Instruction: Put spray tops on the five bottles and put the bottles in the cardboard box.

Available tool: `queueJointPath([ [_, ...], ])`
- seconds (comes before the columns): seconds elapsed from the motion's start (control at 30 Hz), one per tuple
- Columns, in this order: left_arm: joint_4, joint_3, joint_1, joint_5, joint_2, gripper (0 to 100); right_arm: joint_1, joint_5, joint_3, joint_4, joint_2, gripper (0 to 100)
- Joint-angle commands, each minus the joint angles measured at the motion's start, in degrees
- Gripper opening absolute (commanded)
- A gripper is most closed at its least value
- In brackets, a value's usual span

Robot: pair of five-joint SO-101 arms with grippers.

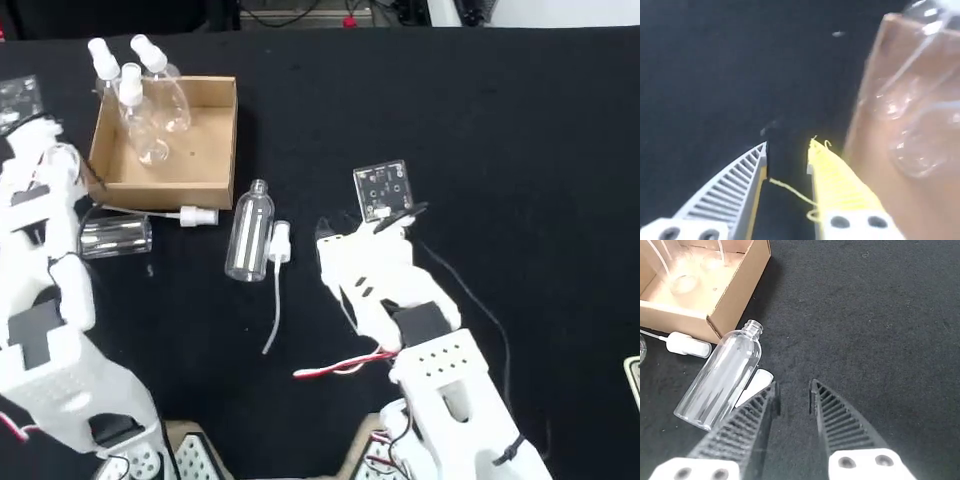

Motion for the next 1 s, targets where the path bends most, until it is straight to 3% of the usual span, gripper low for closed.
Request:
queueJointPath([
  [0.0,-0.9,-5.8,2.6,-0.3,1.0,12,0.9,0.4,-0.4,-1.3,-0.9,9.9],
  [0.8,-0.6,-25.4,4.4,-0.2,18.5,12,0.9,0.4,-0.3,-1.4,-0.7,9.9],
  [0.97,5.8,-26.4,4.4,-0.2,18.5,12,0.9,0.4,-0.3,-1.4,-0.7,9.9],
])
